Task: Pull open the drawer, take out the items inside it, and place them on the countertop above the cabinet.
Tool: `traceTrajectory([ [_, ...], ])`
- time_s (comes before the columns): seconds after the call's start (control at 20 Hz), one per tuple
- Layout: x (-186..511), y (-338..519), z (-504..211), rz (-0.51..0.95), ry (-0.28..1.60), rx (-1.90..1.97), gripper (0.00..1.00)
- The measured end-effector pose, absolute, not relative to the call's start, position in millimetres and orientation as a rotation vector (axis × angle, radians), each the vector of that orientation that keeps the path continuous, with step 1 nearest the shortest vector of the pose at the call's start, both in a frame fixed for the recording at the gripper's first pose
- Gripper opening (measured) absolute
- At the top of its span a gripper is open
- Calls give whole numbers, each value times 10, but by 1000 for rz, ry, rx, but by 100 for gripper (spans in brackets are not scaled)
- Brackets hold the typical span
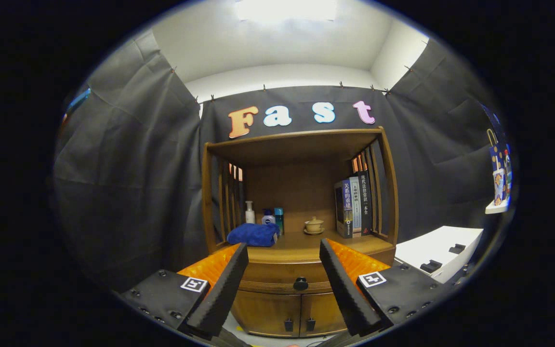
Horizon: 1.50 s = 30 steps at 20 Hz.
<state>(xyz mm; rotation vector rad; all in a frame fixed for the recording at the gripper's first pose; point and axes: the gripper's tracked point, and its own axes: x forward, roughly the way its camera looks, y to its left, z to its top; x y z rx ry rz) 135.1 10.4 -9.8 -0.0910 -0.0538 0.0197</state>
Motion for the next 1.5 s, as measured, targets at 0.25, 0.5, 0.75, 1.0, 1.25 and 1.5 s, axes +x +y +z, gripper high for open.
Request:
traceTrajectory([
  [0.25,2120,34,-539,11,14,-87,98],
  [0.5,2700,-220,-1093,-37,81,-109,98],
  [0.75,3042,-340,-1641,-75,149,-86,99],
  [1.0,3168,-413,-2027,-108,206,-107,96],
  [1.25,3256,-622,-2268,-164,251,-35,72],
  [1.5,3284,-631,-2290,-164,262,27,55],
])
